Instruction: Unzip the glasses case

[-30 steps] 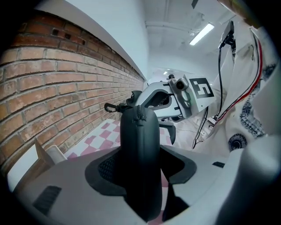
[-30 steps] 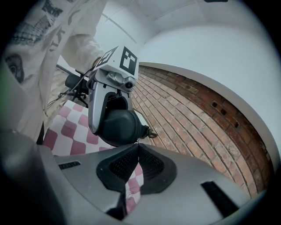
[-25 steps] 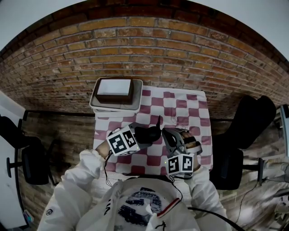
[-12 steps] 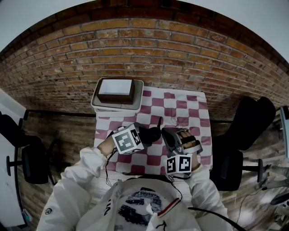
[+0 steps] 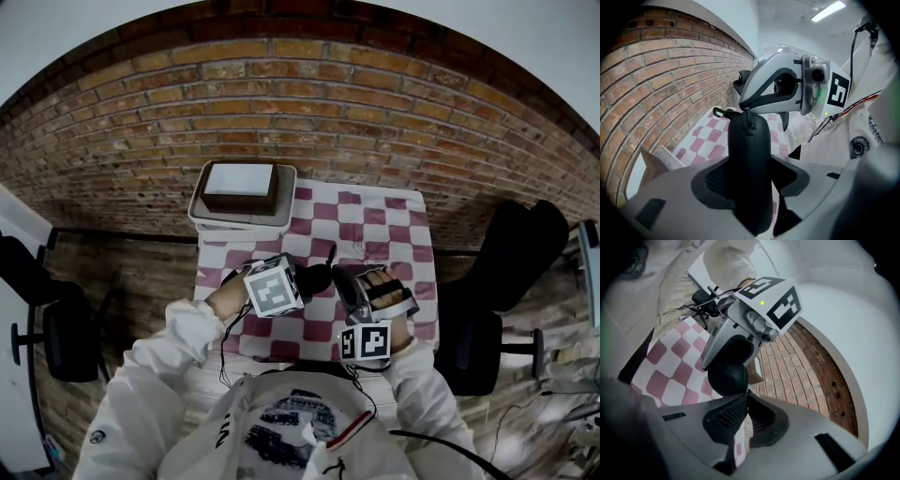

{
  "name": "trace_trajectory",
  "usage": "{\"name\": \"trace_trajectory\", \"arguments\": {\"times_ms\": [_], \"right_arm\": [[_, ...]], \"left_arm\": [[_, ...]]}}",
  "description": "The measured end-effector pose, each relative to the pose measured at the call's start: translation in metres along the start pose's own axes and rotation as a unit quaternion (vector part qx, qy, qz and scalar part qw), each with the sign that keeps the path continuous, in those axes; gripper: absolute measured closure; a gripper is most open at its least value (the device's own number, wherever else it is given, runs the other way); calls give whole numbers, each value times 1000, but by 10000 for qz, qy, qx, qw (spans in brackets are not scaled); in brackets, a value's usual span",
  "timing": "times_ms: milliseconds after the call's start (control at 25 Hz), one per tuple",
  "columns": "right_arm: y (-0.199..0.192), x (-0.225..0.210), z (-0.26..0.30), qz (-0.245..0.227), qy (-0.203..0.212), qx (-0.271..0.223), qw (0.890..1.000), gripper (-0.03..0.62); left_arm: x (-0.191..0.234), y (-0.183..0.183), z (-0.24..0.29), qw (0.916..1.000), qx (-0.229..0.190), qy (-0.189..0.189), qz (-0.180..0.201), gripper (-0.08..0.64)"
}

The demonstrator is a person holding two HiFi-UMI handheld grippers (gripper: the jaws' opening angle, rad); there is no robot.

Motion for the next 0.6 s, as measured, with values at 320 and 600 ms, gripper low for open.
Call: {"name": "trace_trajectory", "arguments": {"times_ms": [320,600], "right_arm": [[2,10,6,-831,-115,185,9963,577],[6,13,11,-1056,-130,222,9941,577]], "left_arm": [[0,-6,8,9990,450,-2,-10,314],[3,-13,11,9983,585,19,-29,314]]}}
Point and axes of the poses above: the fingertips, and each gripper's own axes: z forward along the fingers, x to its left, y out of its top, the point moved 2 cm from there along -z, backward along the fingers, and after that the axes turned 15 degrees about z, right-handed, at the moved point
